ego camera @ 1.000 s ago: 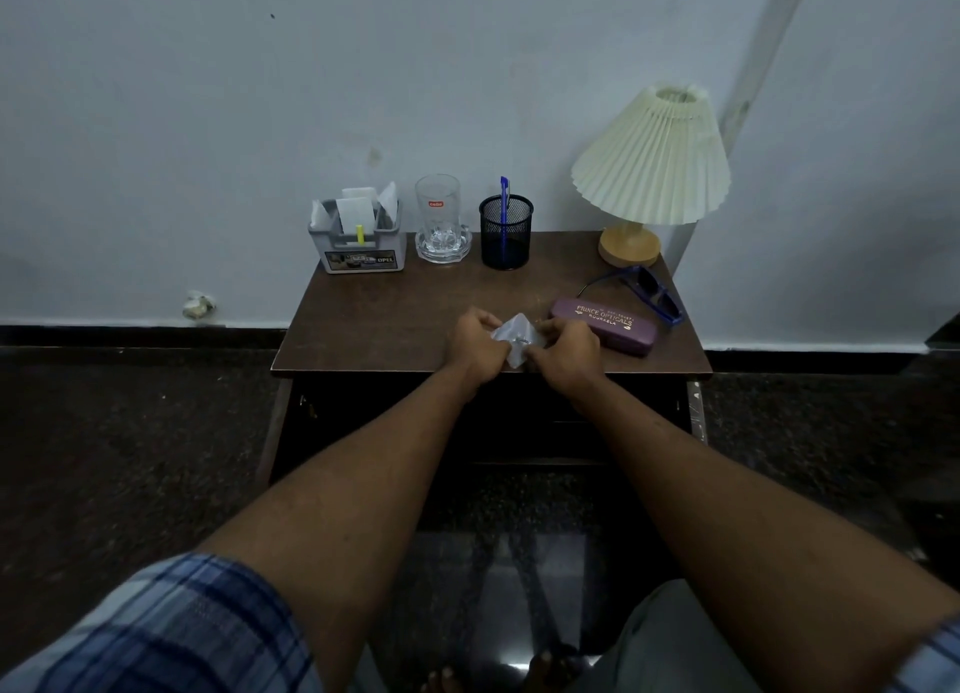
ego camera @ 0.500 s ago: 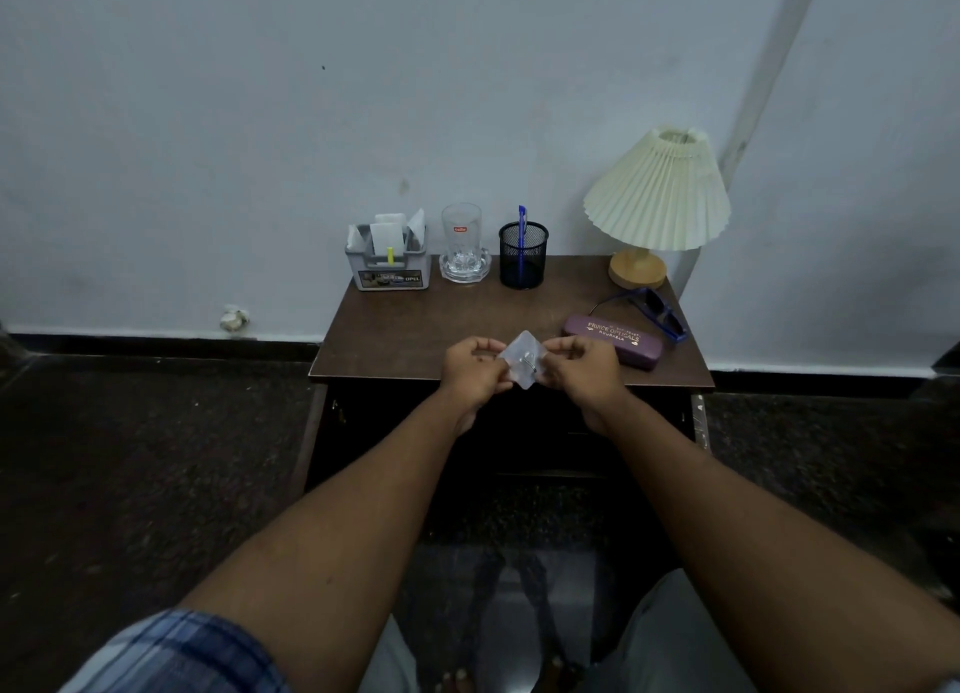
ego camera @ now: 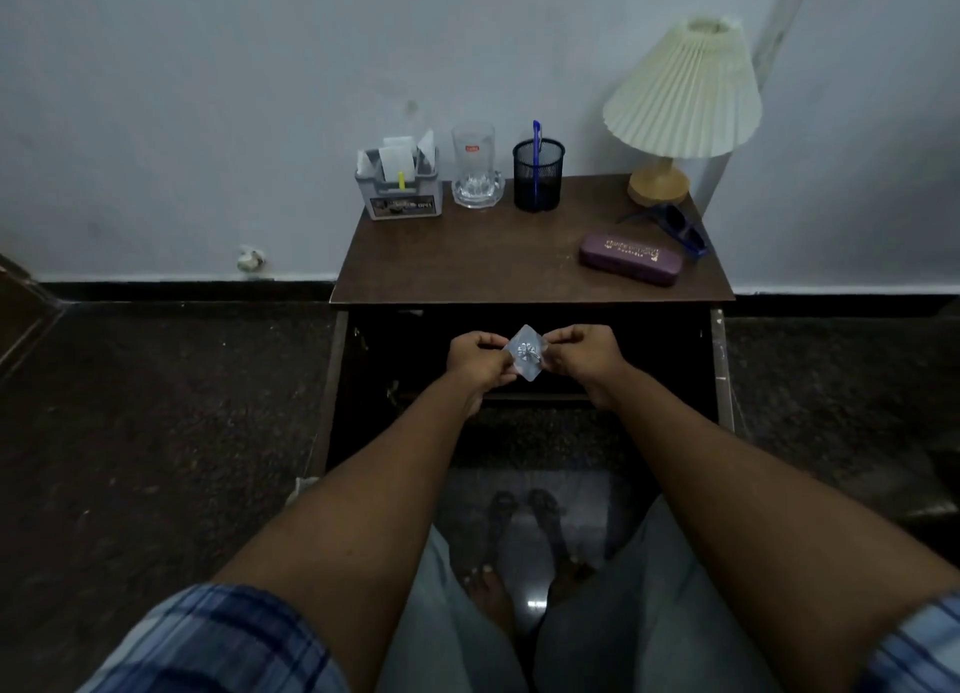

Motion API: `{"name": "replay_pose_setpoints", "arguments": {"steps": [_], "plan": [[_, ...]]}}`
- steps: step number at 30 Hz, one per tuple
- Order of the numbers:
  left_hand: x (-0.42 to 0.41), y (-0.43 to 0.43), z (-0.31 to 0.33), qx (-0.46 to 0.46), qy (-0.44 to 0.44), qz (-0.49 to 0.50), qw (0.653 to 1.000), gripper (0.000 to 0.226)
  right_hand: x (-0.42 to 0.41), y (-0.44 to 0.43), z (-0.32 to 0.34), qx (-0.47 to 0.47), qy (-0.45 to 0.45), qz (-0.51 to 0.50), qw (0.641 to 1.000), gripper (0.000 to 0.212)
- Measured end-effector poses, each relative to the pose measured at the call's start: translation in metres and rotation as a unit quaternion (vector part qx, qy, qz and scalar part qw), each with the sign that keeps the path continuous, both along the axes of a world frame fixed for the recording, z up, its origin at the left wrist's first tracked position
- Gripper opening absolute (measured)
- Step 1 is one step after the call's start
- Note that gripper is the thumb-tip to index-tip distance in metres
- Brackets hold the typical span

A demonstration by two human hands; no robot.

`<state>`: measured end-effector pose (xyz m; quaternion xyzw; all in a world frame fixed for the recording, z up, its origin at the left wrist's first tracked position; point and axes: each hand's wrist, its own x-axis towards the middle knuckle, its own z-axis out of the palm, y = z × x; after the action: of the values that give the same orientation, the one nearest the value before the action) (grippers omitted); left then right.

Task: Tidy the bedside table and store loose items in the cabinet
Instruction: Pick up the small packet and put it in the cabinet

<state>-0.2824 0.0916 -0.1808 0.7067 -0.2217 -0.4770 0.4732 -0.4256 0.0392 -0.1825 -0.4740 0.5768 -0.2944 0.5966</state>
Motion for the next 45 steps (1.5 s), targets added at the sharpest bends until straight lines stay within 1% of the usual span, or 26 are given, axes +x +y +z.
{"name": "replay_pose_setpoints", "arguments": {"steps": [5,9,11,16,19,21,22,24,26,28,29,30,31,32,33,35,38,39,41,44,45], "plan": [[-0.004,-0.005,-0.018,0.046,-0.025,0.038,0.998,0.011,-0.002,-0.004,-0.01,0.029,0.024,-0.01,0.999,0.024],[-0.005,-0.018,-0.033,0.05,-0.023,0.073,0.996,0.008,0.0,-0.015,-0.026,0.038,0.039,-0.001,0.998,0.018],[-0.003,-0.027,-0.041,0.054,-0.022,0.08,0.995,0.009,0.003,-0.022,-0.035,0.041,0.044,-0.008,0.998,0.019],[0.005,-0.049,-0.061,0.058,0.005,0.086,0.995,0.025,0.017,-0.041,-0.058,0.051,0.051,-0.032,0.997,0.015],[0.008,-0.061,-0.072,0.055,0.024,0.077,0.995,0.028,0.027,-0.055,-0.071,0.052,0.055,-0.052,0.996,0.016],[0.011,-0.07,-0.078,0.059,0.031,0.063,0.996,0.025,0.033,-0.067,-0.079,0.035,0.078,-0.066,0.994,0.023],[0.012,-0.075,-0.081,0.061,0.035,0.059,0.996,0.019,0.035,-0.072,-0.082,0.034,0.081,-0.072,0.994,0.025],[0.015,-0.083,-0.085,0.062,0.042,0.052,0.996,0.008,0.041,-0.081,-0.085,0.056,0.055,-0.085,0.993,0.017],[0.019,-0.093,-0.093,0.056,0.036,0.053,0.996,0.008,0.047,-0.092,-0.092,0.075,0.047,-0.092,0.992,0.017],[0.023,-0.101,-0.101,0.058,0.023,0.065,0.996,0.007,0.05,-0.1,-0.101,0.082,0.046,-0.1,0.991,0.011],[0.024,-0.105,-0.106,0.065,0.014,0.071,0.995,0.007,0.051,-0.103,-0.107,0.083,0.053,-0.099,0.99,0.016],[0.025,-0.108,-0.11,0.072,0.001,0.073,0.995,0.011,0.051,-0.107,-0.111,0.081,0.074,-0.088,0.99,0.03],[0.026,-0.111,-0.115,0.082,-0.016,0.073,0.994,0.022,0.051,-0.109,-0.113,0.079,0.103,-0.069,0.989,0.044],[0.027,-0.113,-0.119,0.091,-0.039,0.072,0.992,0.032,0.051,-0.111,-0.116,0.077,0.127,-0.049,0.988,0.053],[0.027,-0.114,-0.121,0.099,-0.063,0.068,0.991,0.038,0.051,-0.114,-0.119,0.076,0.14,-0.03,0.987,0.056],[0.026,-0.115,-0.123,0.113,-0.094,0.048,0.988,0.042,0.053,-0.121,-0.125,0.088,0.136,-0.005,0.987,0.057],[0.025,-0.117,-0.127,0.118,-0.135,0.011,0.984,0.039,0.057,-0.128,-0.133,0.105,0.103,0.011,0.989,0.054],[0.024,-0.117,-0.126,0.115,-0.154,-0.002,0.981,0.033,0.058,-0.129,-0.136,0.101,0.1,0.011,0.99,0.053],[0.025,-0.118,-0.127,0.115,-0.186,-0.04,0.975,0.009,0.062,-0.131,-0.138,0.1,0.094,0.005,0.991,0.052],[0.027,-0.119,-0.128,0.114,-0.214,-0.08,0.967,0.007,0.068,-0.134,-0.144,0.092,0.088,0.007,0.992,0.05],[0.028,-0.119,-0.128,0.111,-0.223,-0.08,0.965,0.015,0.068,-0.136,-0.146,0.092,0.089,0.008,0.992,0.05]]}}
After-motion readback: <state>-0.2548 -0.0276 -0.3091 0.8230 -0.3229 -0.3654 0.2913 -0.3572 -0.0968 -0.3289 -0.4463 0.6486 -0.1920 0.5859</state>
